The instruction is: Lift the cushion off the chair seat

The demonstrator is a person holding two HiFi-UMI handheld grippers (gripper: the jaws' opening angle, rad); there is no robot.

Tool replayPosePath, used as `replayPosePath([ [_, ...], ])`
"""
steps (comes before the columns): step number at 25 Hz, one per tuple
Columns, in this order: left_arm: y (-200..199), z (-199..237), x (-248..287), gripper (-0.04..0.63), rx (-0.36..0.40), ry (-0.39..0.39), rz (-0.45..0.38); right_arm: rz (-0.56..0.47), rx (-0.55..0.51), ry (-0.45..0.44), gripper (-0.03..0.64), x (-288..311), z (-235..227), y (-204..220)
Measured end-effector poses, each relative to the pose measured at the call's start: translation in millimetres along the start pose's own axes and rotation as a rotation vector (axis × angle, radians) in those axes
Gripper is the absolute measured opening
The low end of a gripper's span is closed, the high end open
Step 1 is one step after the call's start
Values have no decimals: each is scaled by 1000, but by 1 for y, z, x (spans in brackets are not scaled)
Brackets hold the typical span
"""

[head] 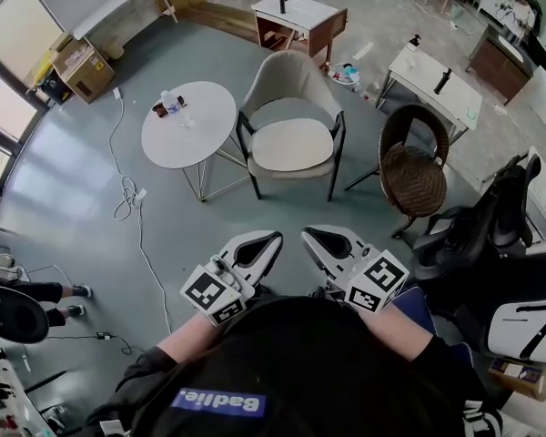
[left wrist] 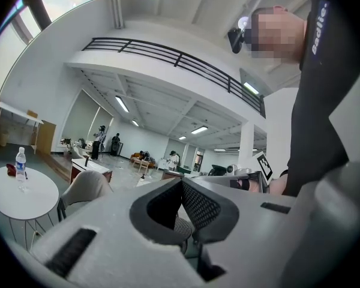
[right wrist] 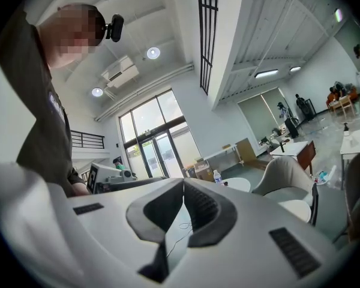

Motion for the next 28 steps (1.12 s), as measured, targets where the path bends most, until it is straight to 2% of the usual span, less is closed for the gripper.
replayPosePath([
  [6, 8, -11, 10, 12, 24, -47, -1, 28, 1, -75, 28, -12, -12, 10],
  [12, 9, 15, 20, 12, 11, -56, -16, 41, 19, -54, 29, 1, -35, 10],
  [17, 1, 62, 38, 12, 16, -17, -30, 58, 12, -4, 29, 33, -65, 3],
  [24, -17, 152, 62, 12, 38, 72, -27, 43, 34, 27, 29, 106, -101, -9],
  [28, -29, 199, 70, 12, 45, 110, -21, 53, 43, 93, 29, 140, -123, -10],
])
Point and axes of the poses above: the fingertips, and each gripper's own axes: x forward along the fingers, z to its left, y out of its underside, the point moved 6 cm from there along -x, backward along the fingers, and after that the axes turned 1 degree about y, right-handed, at the moved point
